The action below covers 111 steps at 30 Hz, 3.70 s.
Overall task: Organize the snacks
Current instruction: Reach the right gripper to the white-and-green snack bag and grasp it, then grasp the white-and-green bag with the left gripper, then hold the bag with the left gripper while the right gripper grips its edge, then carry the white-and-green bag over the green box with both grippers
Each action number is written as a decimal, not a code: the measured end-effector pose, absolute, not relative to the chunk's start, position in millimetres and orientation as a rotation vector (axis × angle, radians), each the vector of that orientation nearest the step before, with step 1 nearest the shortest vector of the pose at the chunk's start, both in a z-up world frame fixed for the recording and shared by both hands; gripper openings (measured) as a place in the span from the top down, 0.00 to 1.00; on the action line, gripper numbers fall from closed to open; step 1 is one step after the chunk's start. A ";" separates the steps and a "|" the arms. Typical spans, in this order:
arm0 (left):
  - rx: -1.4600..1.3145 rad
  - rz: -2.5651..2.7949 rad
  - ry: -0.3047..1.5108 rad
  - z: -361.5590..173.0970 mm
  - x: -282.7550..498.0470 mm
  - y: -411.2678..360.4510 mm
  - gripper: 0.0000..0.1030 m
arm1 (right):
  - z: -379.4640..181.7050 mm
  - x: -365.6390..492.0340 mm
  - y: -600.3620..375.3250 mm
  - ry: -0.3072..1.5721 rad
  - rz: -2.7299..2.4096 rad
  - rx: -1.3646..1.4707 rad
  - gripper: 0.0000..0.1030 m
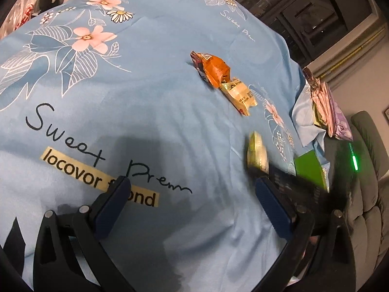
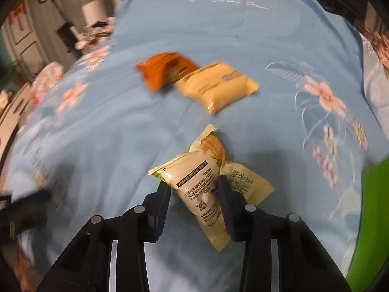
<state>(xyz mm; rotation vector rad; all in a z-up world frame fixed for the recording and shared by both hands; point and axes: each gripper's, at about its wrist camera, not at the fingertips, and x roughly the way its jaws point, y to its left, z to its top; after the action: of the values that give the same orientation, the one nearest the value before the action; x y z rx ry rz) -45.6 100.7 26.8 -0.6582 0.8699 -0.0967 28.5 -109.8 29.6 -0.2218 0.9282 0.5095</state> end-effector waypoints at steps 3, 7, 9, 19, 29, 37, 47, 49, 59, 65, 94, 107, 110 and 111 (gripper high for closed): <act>-0.653 -0.133 0.890 26.4 -47.3 97.3 0.01 | 32.0 -12.3 -102.2 0.892 0.542 -0.302 0.58; -0.575 -0.150 0.899 27.6 -48.0 83.5 0.01 | 27.8 -51.4 -95.6 0.859 0.570 -0.397 0.21; -0.569 -0.203 0.912 28.0 -46.6 76.7 0.01 | 28.5 -60.1 -100.3 0.829 0.574 -0.373 0.20; -0.692 -0.483 1.006 19.5 -19.9 30.6 0.01 | 18.9 -38.2 -163.4 0.848 0.588 -0.026 0.20; -0.622 -0.400 0.988 17.2 0.6 8.8 0.30 | 11.2 -35.5 -157.8 0.759 0.565 -0.016 0.20; -0.569 -0.320 0.999 9.4 4.0 17.6 0.73 | 12.3 -26.3 -160.1 0.761 0.502 -0.034 0.70; -0.698 -0.389 1.009 4.0 10.5 18.9 0.86 | 11.6 -28.4 -167.3 0.761 0.489 0.016 0.94; -0.684 -0.400 1.013 8.1 9.4 17.1 0.86 | 13.8 -30.9 -168.8 0.756 0.494 0.016 0.94; -0.628 -0.475 0.935 34.4 -7.5 7.2 0.88 | 32.1 -49.9 -184.6 0.683 0.516 0.078 0.95; -0.706 -0.450 1.043 4.6 3.8 4.0 0.86 | 12.2 -38.1 -193.4 0.822 0.473 0.133 0.94; -0.559 -0.535 0.924 41.2 -12.4 -19.0 0.88 | 34.8 -31.8 -219.2 0.732 0.514 0.409 0.80; -0.324 -0.638 0.822 94.6 -31.0 -128.0 0.94 | 76.9 -79.5 -305.8 0.546 0.446 0.415 0.80; -0.325 -0.686 0.818 103.7 -29.2 -159.5 0.94 | 83.4 -85.5 -336.2 0.509 0.420 0.446 0.80; -0.307 -0.700 0.812 107.8 -28.3 -174.3 0.94 | 85.9 -87.4 -346.0 0.496 0.411 0.456 0.80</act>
<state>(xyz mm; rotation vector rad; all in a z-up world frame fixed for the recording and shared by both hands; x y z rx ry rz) -28.3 -174.3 107.8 -0.3070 0.8115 -0.6996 -87.4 -346.0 85.9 0.4557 0.4957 0.4112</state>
